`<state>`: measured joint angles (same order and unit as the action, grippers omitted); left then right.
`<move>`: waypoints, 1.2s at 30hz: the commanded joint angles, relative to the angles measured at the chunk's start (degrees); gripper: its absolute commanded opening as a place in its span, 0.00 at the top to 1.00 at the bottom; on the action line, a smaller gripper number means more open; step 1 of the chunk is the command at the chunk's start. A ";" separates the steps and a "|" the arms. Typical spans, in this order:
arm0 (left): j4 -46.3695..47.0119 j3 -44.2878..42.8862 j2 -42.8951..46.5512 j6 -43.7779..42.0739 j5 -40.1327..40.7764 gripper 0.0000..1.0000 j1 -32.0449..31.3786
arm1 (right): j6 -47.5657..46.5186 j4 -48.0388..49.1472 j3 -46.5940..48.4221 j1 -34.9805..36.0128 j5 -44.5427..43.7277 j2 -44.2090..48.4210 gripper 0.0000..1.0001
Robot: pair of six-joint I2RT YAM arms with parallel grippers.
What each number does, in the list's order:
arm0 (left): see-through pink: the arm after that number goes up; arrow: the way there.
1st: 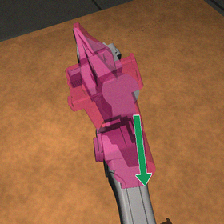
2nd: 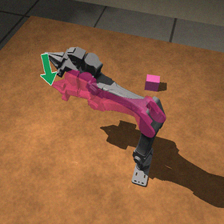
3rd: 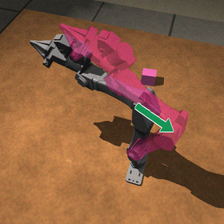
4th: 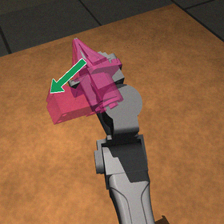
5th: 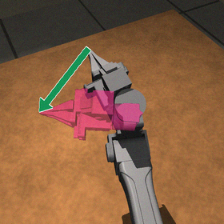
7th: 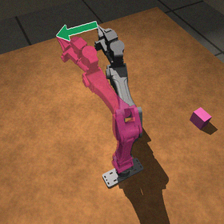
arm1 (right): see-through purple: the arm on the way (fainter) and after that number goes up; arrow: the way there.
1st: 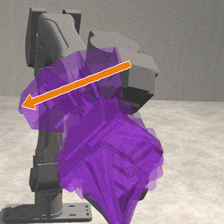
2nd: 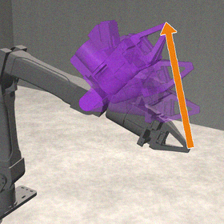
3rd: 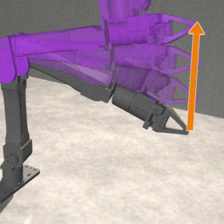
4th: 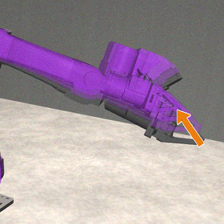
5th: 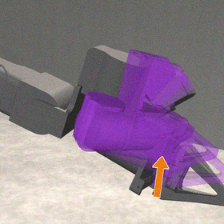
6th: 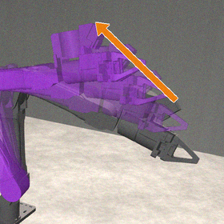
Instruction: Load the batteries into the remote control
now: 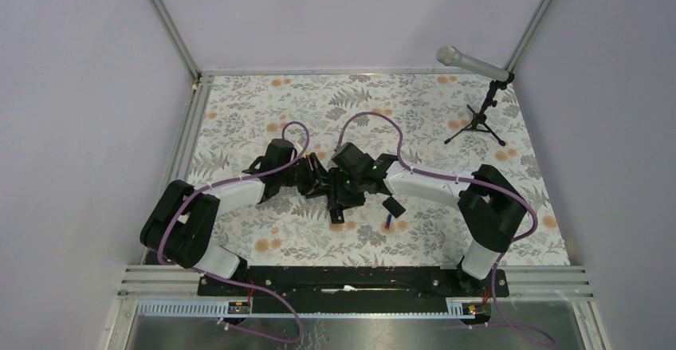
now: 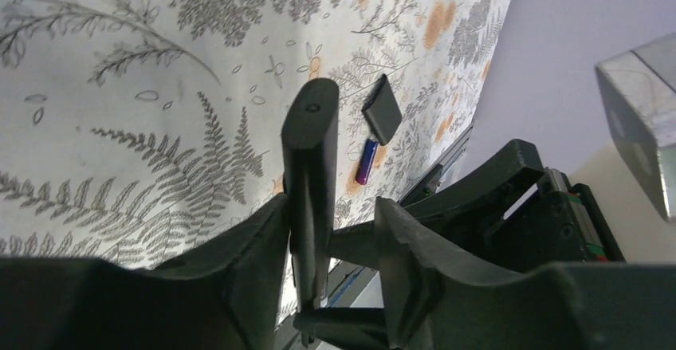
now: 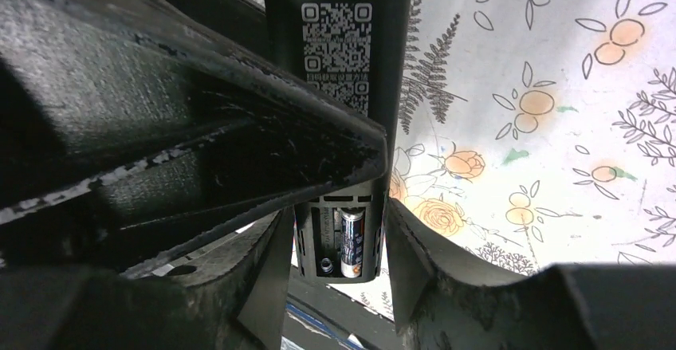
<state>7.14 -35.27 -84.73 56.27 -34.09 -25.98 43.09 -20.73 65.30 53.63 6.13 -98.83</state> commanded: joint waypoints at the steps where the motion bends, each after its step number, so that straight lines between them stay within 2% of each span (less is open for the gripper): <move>1: 7.44 -0.64 -0.81 1.11 -3.00 0.62 -0.04 | -0.70 2.26 1.02 -0.98 5.80 2.37 0.64; 5: 8.43 0.16 -0.93 1.66 -3.63 0.80 -0.04 | -0.43 2.21 1.40 -1.48 6.75 2.33 0.64; 8: 8.50 0.00 -0.94 1.59 -4.18 1.00 -0.04 | 0.41 1.63 1.46 -1.91 6.67 2.00 0.59; 12: 6.70 -1.02 -0.67 -0.40 -3.59 1.00 0.09 | 0.41 -1.52 2.41 -2.63 5.32 2.12 0.35; 13: 5.17 -1.64 -0.43 -1.47 -2.86 1.00 0.25 | 0.26 -3.12 2.84 -2.65 4.06 2.70 0.26; 15: 2.13 -2.86 0.13 -3.95 -1.18 1.00 0.75 | 0.31 -6.23 2.83 -2.88 1.24 4.71 0.19; 16: 0.55 -3.48 0.50 -5.06 -0.06 1.00 1.13 | 1.07 -7.36 2.16 -3.12 -0.75 6.81 0.19; 21: -4.71 -5.33 2.40 -9.02 4.84 1.00 3.60 | 8.50 -23.41 -0.09 -3.42 -17.20 9.97 0.36; 24: -6.38 -5.82 3.45 -10.27 6.48 1.00 4.41 | 12.47 -29.07 -3.48 -3.44 -23.41 10.20 0.40; 29: -8.85 -5.97 5.22 -11.76 7.83 1.00 4.60 | 15.84 -27.16 -9.51 -5.02 -23.13 12.92 0.41; 36: -7.85 -5.08 6.18 -11.07 7.10 1.00 4.62 | 12.66 -19.21 -13.17 -9.06 -18.10 11.63 0.51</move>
<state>-2.31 -39.33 -80.71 45.91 -27.57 -21.47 55.94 -44.01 52.60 46.46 -12.62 -88.14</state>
